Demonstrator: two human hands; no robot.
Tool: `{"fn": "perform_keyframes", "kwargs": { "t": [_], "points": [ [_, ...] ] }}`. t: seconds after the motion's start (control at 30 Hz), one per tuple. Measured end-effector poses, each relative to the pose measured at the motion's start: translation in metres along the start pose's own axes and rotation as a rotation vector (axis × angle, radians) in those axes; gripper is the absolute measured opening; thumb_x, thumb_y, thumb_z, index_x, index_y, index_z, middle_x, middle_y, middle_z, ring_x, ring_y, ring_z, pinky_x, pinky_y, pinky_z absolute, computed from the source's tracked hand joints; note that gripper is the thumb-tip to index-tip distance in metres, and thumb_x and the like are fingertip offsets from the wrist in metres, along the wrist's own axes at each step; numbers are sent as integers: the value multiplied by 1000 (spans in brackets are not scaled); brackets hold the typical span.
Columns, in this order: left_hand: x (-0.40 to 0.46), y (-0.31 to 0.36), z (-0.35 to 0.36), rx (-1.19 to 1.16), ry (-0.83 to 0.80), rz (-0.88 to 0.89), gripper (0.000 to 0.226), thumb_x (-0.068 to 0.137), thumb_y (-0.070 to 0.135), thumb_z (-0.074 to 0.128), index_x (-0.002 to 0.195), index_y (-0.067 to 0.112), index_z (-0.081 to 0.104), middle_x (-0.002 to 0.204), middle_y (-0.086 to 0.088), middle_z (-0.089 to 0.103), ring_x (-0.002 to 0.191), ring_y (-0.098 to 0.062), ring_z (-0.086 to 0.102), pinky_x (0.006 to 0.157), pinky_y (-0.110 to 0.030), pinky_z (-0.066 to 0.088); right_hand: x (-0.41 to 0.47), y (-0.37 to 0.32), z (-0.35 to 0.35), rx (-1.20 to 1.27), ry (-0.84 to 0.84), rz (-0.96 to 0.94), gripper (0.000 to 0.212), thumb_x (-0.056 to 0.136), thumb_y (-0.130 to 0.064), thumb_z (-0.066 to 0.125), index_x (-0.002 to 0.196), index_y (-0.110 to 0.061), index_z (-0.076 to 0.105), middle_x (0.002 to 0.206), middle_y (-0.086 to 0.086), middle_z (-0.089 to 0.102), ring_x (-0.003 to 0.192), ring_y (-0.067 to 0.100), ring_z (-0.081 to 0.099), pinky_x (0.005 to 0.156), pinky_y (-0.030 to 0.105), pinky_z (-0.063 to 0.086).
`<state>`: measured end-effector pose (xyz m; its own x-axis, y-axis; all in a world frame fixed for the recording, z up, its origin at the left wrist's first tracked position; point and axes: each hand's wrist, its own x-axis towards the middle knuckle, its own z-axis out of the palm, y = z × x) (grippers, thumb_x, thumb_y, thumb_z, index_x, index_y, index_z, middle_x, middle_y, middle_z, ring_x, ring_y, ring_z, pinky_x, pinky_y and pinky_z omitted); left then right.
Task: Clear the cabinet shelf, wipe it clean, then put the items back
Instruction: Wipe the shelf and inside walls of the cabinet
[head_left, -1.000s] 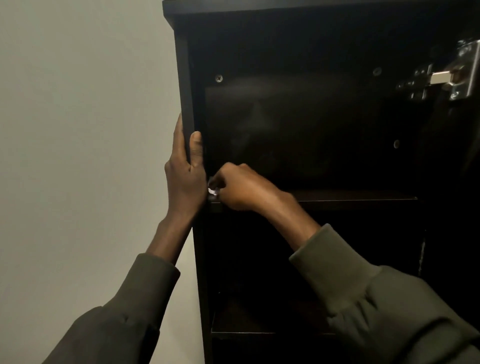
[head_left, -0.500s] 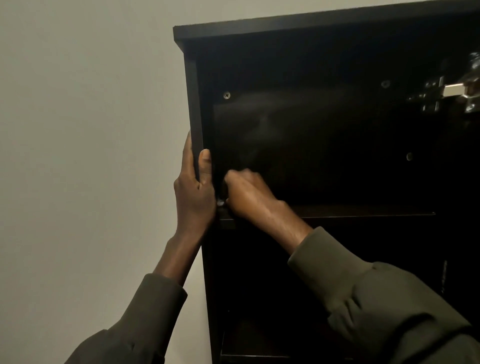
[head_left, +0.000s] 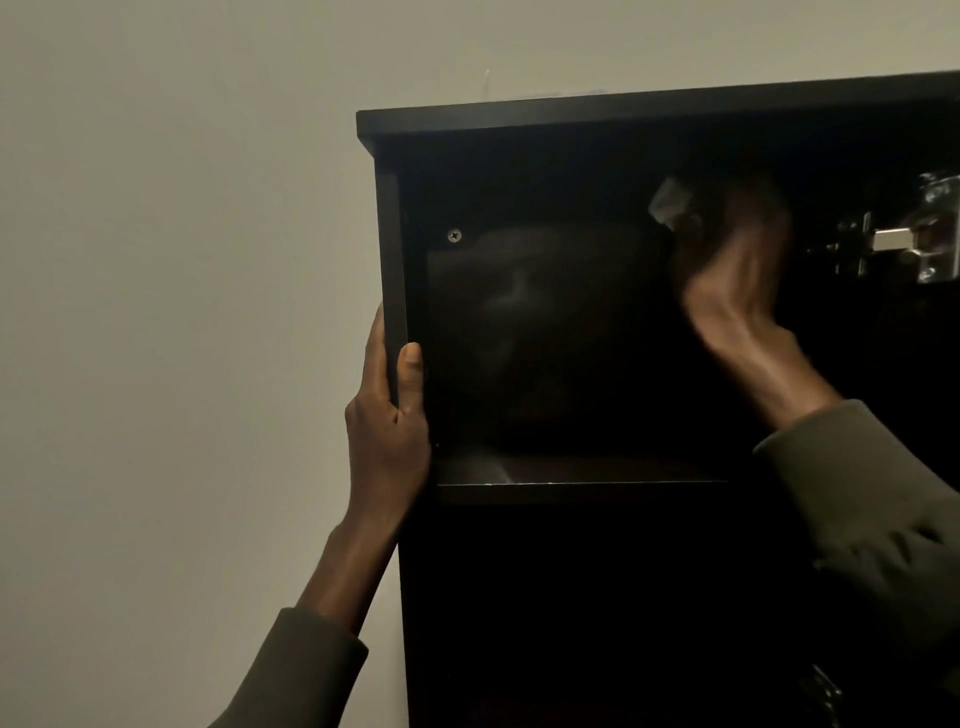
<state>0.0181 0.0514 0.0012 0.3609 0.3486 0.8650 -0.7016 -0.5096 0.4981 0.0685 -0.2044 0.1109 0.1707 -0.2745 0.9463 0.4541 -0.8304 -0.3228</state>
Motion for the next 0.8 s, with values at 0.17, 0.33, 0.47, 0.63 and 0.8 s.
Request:
{"fn": "perform_keyframes", "kwargs": {
  "t": [0.17,0.33,0.47,0.63,0.8],
  "points": [
    [-1,1,2,6,-7,-13,60,93,49,32,150,27,29,137,29,32,122,9,35,89,10,26,-5,-22,24,75,-117,42,33,101,-16,44,125,-1,61,136,22,54,128,31,46,109,27,25],
    [-1,0,0,5,-23,2,57,97,45,32,150,26,28,138,26,35,121,14,33,92,9,27,-53,-80,43,251,-570,-331,34,86,7,56,119,2,64,124,25,56,114,36,52,83,15,30],
    [-1,2,0,5,-24,-5,52,101,38,34,150,24,29,140,21,39,120,11,36,91,10,27,-92,-97,55,163,-829,-542,25,94,-8,56,117,-11,65,116,10,62,107,23,60,82,15,35],
    [-1,1,0,0,-26,19,50,102,37,34,150,23,30,137,20,42,117,17,36,92,7,31,-100,-110,46,85,-1073,-449,12,97,-14,55,106,-16,61,94,-2,55,90,13,61,78,28,51],
    [-2,1,1,11,-16,22,50,103,35,34,150,21,30,145,13,42,121,15,35,94,6,31,-111,-111,39,42,-1191,-365,9,92,-12,61,96,-20,59,93,1,58,95,20,64,78,32,54]
  ]
}}
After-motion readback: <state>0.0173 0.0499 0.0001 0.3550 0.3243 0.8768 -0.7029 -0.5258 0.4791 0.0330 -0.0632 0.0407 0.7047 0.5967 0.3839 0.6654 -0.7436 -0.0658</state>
